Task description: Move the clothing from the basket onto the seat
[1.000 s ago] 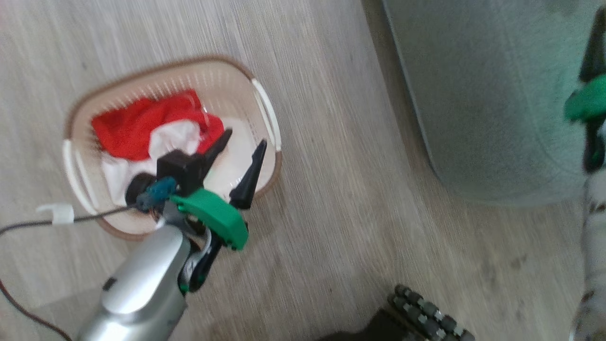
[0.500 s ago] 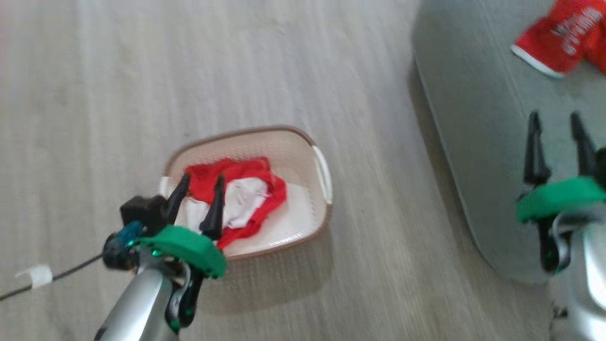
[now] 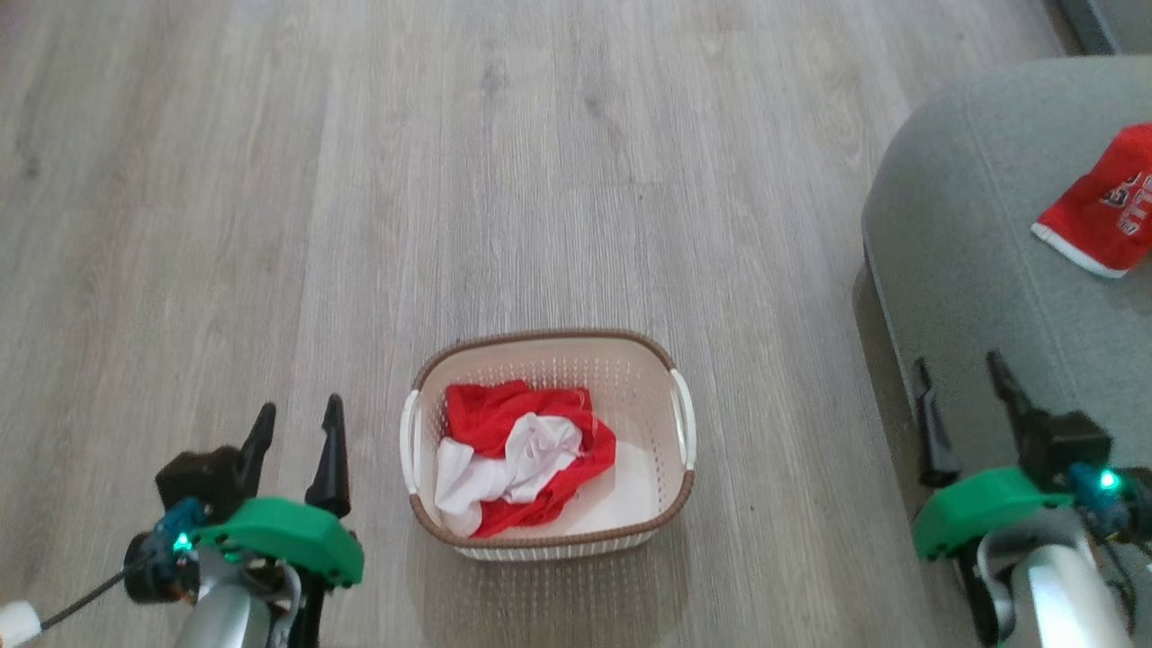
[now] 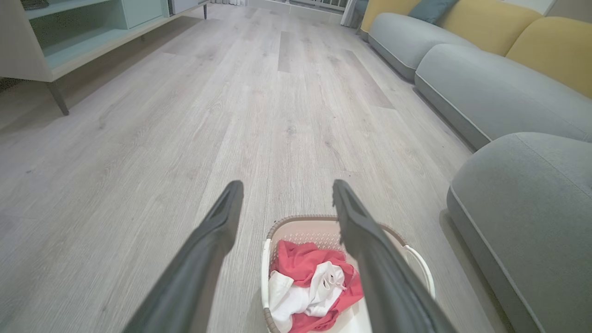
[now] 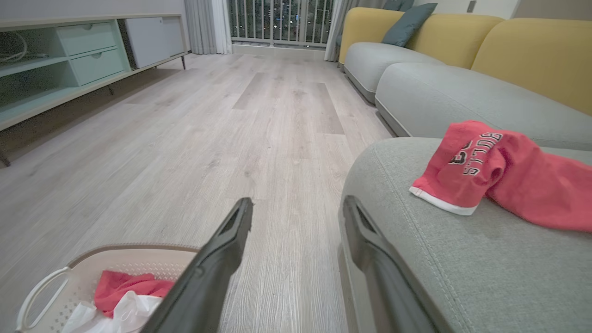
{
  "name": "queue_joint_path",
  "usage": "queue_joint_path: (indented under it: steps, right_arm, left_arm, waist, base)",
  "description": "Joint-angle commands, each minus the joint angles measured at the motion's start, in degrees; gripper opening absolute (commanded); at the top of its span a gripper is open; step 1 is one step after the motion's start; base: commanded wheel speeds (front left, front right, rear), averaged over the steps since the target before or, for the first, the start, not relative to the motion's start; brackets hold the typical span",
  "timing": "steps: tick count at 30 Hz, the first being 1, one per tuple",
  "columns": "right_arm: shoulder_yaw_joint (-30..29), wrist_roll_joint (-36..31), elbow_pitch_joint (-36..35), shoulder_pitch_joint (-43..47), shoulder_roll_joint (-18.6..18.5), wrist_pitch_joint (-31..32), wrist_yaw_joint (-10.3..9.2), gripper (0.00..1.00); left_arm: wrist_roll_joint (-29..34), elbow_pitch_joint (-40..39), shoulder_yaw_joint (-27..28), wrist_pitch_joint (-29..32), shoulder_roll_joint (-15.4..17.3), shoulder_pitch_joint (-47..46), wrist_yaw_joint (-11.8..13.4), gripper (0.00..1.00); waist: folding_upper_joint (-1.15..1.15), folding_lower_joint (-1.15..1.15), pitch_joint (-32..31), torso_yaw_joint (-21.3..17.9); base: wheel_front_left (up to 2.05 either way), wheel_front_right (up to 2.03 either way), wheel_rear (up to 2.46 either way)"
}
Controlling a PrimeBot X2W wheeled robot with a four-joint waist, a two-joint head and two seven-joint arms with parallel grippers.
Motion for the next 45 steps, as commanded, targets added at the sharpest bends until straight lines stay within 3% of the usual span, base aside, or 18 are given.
queue_joint_path:
  steps: [1, 12, 34, 44, 45]
  right_arm:
    - [1.84, -0.44, -1.97, -0.55, -0.04, -0.60, -0.02, 1.00]
    - [5.40, 1.35, -0.98, 2.29, 0.14, -0.61, -0.02, 1.00]
    - [6.96, 1.23, 0.05, 1.64, 0.16, -0.62, -0.02, 1.00]
    - [5.88, 1.59, -1.61, -0.52, 0.16, -0.62, -0.02, 1.00]
    - [5.82, 1.71, -2.46, -1.94, 0.16, -0.62, -0.02, 1.00]
  left_arm:
    - [0.89, -1.76, 2.58, -0.73, 0.21, -1.12, -0.18, 1.00]
    - [4.33, -1.66, 8.16, -0.73, -2.54, 1.83, -2.25, 1.00]
    - [6.27, -1.00, 10.02, -0.73, -3.81, 1.56, -4.78, 1.00]
    - [7.37, 1.51, 5.70, -0.73, -3.83, -1.86, -5.49, 1.00]
    - [8.19, 3.31, 3.46, -0.73, -3.83, -4.78, -5.92, 1.00]
  waist:
    - [0.00, 0.01, -1.21, 0.18]
    - [0.00, 0.01, -3.34, -0.83]
    - [0.00, 0.01, -3.54, -0.72]
    - [0.00, 0.01, 2.15, -1.22]
    - [0.00, 0.01, 5.43, -1.44]
  base:
    - [0.00, 0.00, 0.00]
    - [0.00, 0.00, 0.00]
    - [0.00, 0.00, 0.00]
    - [0.00, 0.00, 0.00]
    - [0.00, 0.00, 0.00]
